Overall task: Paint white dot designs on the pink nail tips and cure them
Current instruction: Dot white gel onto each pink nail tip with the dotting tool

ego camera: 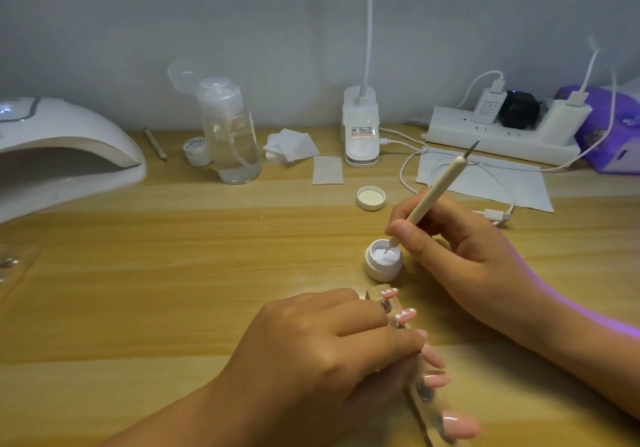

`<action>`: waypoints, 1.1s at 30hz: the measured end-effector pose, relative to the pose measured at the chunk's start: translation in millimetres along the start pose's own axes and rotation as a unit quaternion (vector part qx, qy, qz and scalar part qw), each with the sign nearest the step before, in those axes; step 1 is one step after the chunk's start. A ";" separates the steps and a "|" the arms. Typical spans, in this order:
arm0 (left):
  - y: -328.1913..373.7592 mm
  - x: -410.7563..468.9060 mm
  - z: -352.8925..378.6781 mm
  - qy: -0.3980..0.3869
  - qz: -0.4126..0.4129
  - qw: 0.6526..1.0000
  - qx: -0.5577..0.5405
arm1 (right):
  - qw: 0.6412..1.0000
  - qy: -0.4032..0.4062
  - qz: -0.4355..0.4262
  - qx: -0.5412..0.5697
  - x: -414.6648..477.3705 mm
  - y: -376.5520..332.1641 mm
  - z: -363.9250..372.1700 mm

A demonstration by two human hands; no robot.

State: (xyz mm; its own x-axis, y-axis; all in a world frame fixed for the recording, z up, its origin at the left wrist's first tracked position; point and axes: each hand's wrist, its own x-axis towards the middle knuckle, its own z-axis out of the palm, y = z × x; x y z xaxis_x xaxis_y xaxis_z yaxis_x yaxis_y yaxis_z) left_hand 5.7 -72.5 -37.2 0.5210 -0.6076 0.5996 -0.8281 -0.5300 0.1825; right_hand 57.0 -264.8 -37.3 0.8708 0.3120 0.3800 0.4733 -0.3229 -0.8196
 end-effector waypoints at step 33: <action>-21.1 6.0 0.2 0.020 -0.357 0.794 -0.492 | 0.954 0.101 0.056 0.275 -3.2 -6.6 -7.2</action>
State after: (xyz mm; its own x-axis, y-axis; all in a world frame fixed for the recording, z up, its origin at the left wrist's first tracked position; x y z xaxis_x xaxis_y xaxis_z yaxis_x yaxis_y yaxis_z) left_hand 26.3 -65.0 -37.6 0.9395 -0.3305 0.0897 -0.0951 -0.0003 0.9955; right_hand 52.0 -270.1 -30.0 0.9459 0.1061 0.3067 0.2832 0.1921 -0.9396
